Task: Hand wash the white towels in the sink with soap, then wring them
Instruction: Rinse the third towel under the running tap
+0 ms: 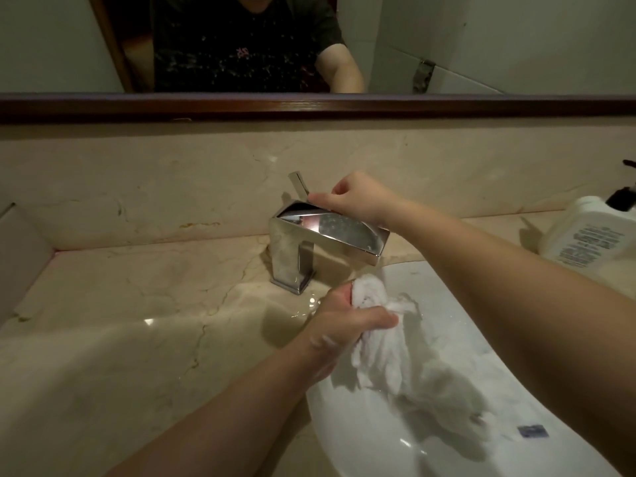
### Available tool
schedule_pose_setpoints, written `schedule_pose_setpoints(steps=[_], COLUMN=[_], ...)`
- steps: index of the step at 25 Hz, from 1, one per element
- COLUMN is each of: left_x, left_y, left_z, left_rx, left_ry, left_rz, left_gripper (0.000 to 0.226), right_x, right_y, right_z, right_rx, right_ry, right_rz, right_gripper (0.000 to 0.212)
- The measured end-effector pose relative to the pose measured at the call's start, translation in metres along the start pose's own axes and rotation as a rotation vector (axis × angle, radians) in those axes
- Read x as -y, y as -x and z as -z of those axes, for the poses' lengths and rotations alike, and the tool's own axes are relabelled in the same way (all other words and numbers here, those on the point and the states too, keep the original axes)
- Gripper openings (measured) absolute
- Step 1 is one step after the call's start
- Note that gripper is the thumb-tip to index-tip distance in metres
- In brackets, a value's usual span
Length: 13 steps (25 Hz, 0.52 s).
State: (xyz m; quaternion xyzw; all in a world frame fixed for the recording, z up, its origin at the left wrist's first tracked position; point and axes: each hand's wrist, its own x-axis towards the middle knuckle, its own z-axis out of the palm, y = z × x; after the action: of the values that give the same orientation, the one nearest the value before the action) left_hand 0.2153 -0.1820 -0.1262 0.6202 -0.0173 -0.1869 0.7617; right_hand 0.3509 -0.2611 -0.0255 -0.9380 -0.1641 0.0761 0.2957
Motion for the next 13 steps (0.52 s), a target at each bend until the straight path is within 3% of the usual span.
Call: schedule_pose_setpoints(steps=[6,9,13], left_x=[0.002,0.003,0.001], left_y=[-0.005,-0.004,-0.004], left_z=[0.001,0.000,0.000], left_rx=[-0.062,-0.061,-0.064], left_ry=[-0.032,-0.035,0.005], left_rz=[0.031,0.051,0.055], left_gripper=[0.045,0.050,0.037], right_x=[0.001,0.006,0.001], right_y=[-0.005,-0.010,-0.016], right_z=[-0.004,-0.005,-0.001], right_rx=[-0.085,-0.136,-0.143], right_ry=[-0.140,-0.001,0.034], right_rz=[0.056,0.091,0.033], right_gripper=[0.061,0.065,0.059])
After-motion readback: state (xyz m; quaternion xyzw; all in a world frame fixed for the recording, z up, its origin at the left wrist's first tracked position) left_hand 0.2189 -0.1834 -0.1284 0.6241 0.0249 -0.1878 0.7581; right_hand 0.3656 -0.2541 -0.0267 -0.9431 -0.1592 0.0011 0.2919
